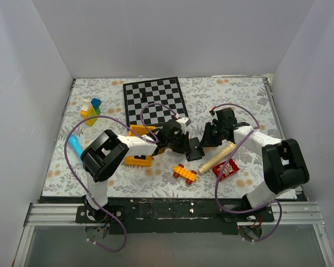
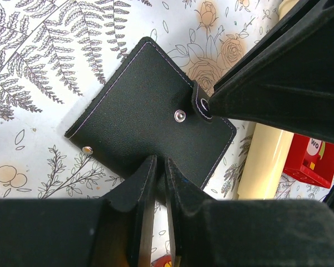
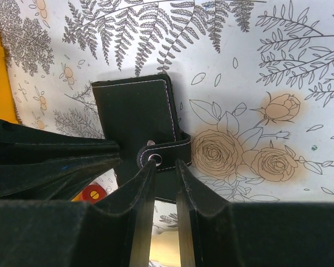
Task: Put the credit cards into the card holder
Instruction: Close the card holder at the center of the board.
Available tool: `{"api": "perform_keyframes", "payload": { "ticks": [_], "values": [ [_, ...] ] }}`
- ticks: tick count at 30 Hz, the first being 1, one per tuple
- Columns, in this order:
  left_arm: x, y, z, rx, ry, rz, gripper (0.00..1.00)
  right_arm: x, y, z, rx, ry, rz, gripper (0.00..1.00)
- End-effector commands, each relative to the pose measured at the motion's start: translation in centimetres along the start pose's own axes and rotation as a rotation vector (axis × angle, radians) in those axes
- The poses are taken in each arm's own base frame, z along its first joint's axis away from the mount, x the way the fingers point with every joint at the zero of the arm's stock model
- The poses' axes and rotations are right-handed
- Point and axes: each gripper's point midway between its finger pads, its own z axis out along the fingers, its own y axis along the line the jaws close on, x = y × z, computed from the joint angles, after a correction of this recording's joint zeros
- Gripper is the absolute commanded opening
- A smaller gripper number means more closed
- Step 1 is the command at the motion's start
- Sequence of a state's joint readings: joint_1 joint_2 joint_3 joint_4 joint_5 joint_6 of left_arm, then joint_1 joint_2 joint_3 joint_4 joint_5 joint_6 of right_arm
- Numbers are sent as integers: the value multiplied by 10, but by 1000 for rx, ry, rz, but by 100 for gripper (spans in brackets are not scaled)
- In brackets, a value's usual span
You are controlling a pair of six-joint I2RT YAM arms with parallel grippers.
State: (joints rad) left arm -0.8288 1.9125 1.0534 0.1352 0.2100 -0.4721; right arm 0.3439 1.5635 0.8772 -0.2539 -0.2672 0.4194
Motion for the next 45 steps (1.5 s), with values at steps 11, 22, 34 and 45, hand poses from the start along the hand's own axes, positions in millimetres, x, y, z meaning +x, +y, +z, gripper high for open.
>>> {"api": "perform_keyframes", "payload": {
  "ticks": [11, 22, 34, 45],
  "values": [
    [-2, -13, -13, 34, 4, 9, 9, -11, 21, 6, -76, -20, -7, 28],
    [1, -12, -13, 33, 6, 2, 8, -10, 21, 11, -73, -10, -8, 27],
    [2, -12, -12, 37, 10, 1, 6, -9, 22, 13, -77, -2, -10, 26],
    [2, -13, -10, 39, 17, -1, 4, -7, 27, 18, -93, 13, -11, 25]
  ]
}}
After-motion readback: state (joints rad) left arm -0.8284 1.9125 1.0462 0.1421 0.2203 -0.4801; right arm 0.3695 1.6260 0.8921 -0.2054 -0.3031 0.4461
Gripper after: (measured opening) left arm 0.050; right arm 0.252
